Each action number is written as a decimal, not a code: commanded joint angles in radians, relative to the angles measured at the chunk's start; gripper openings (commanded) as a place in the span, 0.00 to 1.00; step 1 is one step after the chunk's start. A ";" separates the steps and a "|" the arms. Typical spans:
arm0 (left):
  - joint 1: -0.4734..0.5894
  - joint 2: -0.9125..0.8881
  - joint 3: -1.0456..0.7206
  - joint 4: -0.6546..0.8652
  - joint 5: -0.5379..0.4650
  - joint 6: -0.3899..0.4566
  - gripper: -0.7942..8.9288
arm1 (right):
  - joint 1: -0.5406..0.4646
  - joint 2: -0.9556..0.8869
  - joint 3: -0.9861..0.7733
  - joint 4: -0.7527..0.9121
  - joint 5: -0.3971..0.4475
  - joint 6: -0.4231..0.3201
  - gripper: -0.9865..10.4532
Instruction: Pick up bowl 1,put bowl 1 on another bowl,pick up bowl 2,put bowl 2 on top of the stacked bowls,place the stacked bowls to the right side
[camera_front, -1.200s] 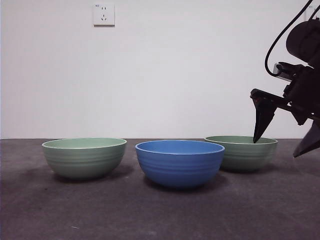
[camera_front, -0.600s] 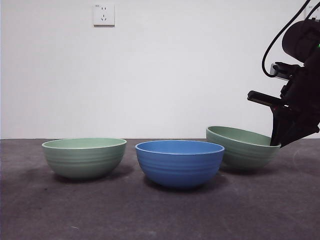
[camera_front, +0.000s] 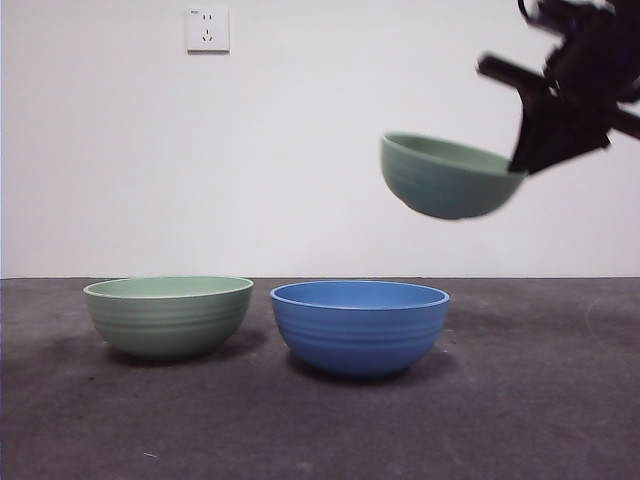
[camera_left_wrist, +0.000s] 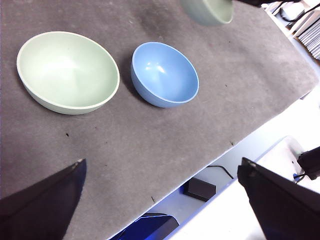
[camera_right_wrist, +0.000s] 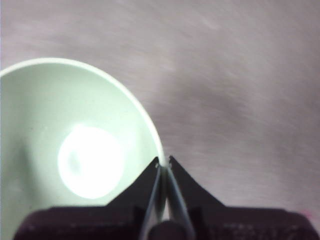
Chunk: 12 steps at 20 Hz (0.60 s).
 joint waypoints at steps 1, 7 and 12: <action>-0.004 -0.002 0.001 -0.002 0.003 -0.003 0.67 | 0.063 -0.003 -0.007 -0.029 -0.002 -0.013 0.08; -0.004 -0.002 0.001 -0.006 0.003 -0.003 0.67 | 0.223 0.047 -0.007 -0.066 0.071 -0.027 0.08; -0.004 -0.002 0.001 -0.013 0.003 -0.003 0.67 | 0.274 0.146 -0.007 -0.078 0.085 -0.034 0.08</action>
